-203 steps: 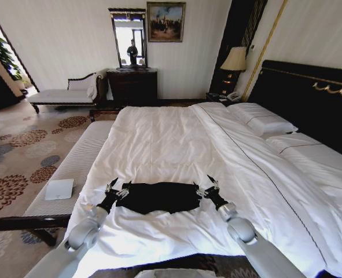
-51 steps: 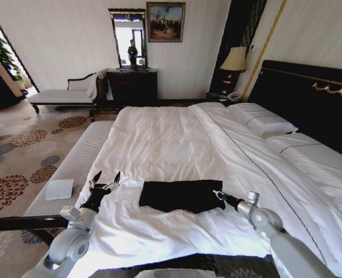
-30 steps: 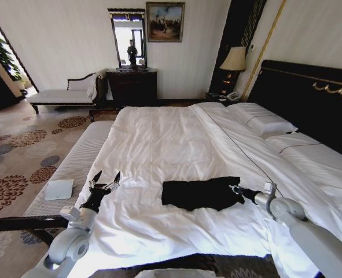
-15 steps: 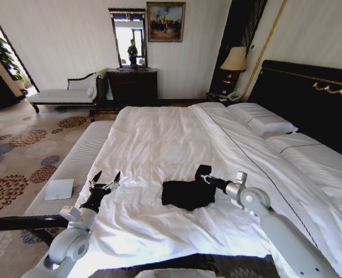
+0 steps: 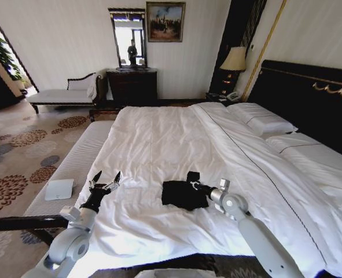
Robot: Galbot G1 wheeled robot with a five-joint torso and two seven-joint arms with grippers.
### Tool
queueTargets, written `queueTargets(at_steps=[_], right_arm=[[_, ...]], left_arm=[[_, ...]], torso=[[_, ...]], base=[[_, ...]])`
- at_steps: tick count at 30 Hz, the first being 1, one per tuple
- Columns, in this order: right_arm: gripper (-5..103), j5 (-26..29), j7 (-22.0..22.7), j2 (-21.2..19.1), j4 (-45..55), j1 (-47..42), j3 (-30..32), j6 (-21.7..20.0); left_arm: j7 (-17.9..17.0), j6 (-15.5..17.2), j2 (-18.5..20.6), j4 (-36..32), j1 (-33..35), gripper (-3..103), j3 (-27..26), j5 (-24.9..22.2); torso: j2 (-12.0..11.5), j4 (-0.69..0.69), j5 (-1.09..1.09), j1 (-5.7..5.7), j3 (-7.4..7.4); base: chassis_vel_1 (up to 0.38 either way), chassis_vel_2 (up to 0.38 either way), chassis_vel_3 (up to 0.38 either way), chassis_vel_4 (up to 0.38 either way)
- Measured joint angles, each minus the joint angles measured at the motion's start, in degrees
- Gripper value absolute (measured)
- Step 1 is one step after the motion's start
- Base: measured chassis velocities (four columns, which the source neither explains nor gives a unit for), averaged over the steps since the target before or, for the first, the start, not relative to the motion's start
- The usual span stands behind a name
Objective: Fold the clothes on the bed.
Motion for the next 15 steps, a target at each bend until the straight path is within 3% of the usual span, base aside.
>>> queueTargets(at_steps=[15], right_arm=[[8,-2.6,-0.3,5.1,-0.4,0.0,-1.1,0.5]], left_arm=[[0.0,0.0,0.0,0.0,0.0,100,0.0,0.0]], torso=[[0.0,0.00,0.01,0.00,0.00]], base=[[0.000,0.000,0.000,0.000]])
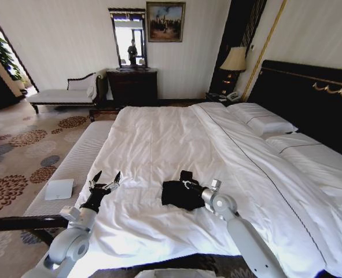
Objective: Fold the clothes on the bed.
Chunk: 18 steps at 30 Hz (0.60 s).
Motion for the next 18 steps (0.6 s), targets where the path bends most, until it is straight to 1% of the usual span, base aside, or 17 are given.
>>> queueTargets(at_steps=[2,3,5,7,9,11,12,13,14,17,18], right_arm=[[8,-0.8,-0.4,0.0,-0.3,-0.1,-0.4,0.1],[4,-1.4,-0.7,0.0,-0.3,-0.3,-0.7,0.1],[13,-2.2,-0.9,-0.1,0.2,-0.7,-1.2,0.2],[13,-2.7,-0.9,0.0,1.1,-0.8,-1.5,0.3],[24,-4.2,-0.9,0.8,2.3,-0.8,-2.3,1.6],[35,-4.7,-0.9,1.2,3.5,-0.7,-3.2,1.9],[35,-4.7,-0.9,1.2,3.5,-0.7,-3.2,1.9],[40,-5.1,-0.9,1.3,3.9,-0.7,-3.8,1.9],[40,-5.6,-0.9,1.4,4.1,-0.6,-4.4,1.9],[57,-6.7,-0.9,1.8,5.0,-0.7,-5.8,1.4],[57,-7.8,-1.2,1.5,5.7,-1.2,-6.5,1.1]], left_arm=[[0.0,0.0,0.0,0.0,0.0,100,0.0,0.0],[0.0,0.0,0.0,0.0,0.0,100,0.0,0.0],[0.0,0.0,0.0,0.0,0.0,100,0.0,0.0],[0.0,0.0,0.0,0.0,0.0,100,0.0,0.0],[0.0,0.0,0.0,0.0,0.0,100,0.0,0.0],[0.0,0.0,0.0,0.0,0.0,100,0.0,0.0],[0.0,0.0,0.0,0.0,0.0,100,0.0,0.0],[0.0,0.0,0.0,0.0,0.0,100,0.0,0.0],[0.0,0.0,0.0,0.0,0.0,100,0.0,0.0],[0.0,0.0,0.0,0.0,0.0,100,0.0,0.0],[0.0,0.0,0.0,0.0,0.0,100,0.0,0.0]], torso=[[0.0,0.00,0.00,0.00,0.00],[0.0,0.00,0.00,0.00,0.00],[0.0,-0.01,0.00,0.00,0.00],[0.0,-0.02,0.00,0.00,0.00],[0.0,0.00,0.00,0.00,0.00],[0.0,0.01,0.00,0.00,0.00],[0.0,0.01,0.00,0.00,0.00],[0.0,0.01,-0.01,0.00,0.00],[0.0,0.00,-0.01,0.00,0.00],[0.0,0.01,0.00,0.00,0.00],[0.0,0.01,0.01,0.00,0.00]], base=[[0.000,0.000,0.000,0.000],[0.000,0.000,0.000,0.000],[0.000,0.000,0.000,0.000],[0.000,0.000,0.000,0.000],[0.000,0.000,0.000,0.000],[0.000,0.000,0.000,0.000],[0.000,0.000,0.000,0.000],[0.000,0.000,0.000,0.000],[0.000,0.000,0.000,0.000],[0.000,0.000,0.000,0.000],[0.000,0.000,0.000,0.000]])
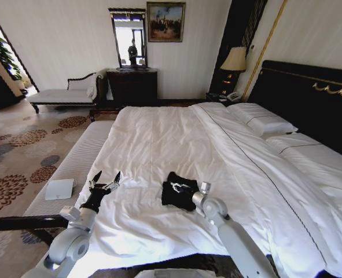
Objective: Fold the clothes on the bed.
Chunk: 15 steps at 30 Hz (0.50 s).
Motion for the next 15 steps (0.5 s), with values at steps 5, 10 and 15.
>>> queueTargets(at_steps=[5,10,15], right_arm=[[78,-6.1,-3.3,-2.6,2.4,-2.6,0.2,1.7],[94,-4.5,-4.0,-1.6,2.3,-1.7,3.1,8.9],[100,-11.3,-3.9,0.1,-4.8,1.6,2.2,17.3]], left_arm=[[0.0,0.0,0.0,0.0,0.0,100,0.0,0.0],[0.0,0.0,0.0,0.0,0.0,100,0.0,0.0],[0.0,0.0,0.0,0.0,0.0,100,0.0,0.0]], torso=[[0.0,-0.03,-0.02,0.00,0.00],[0.0,-0.03,-0.02,0.00,-0.01],[0.0,0.00,-0.02,0.00,0.00]], base=[[0.000,0.000,0.000,0.000],[0.000,0.000,0.000,0.000],[0.000,0.000,0.000,0.000]])
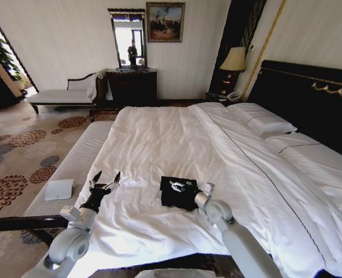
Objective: Fold the clothes on the bed.
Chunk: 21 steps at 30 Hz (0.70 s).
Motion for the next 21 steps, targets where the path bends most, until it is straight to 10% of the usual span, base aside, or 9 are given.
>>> queueTargets(at_steps=[9,21], right_arm=[[100,-28.2,-1.6,5.8,-15.1,2.5,-6.3,14.0],[100,-31.2,-0.7,4.7,-12.4,1.1,-6.4,15.8]], left_arm=[[0.0,0.0,0.0,0.0,0.0,100,0.0,0.0],[0.0,0.0,0.0,0.0,0.0,100,0.0,0.0]], torso=[[0.0,-0.01,0.00,0.00,0.00],[0.0,0.00,0.01,0.00,0.00]], base=[[0.000,0.000,0.000,0.000],[0.000,0.000,0.000,0.000]])
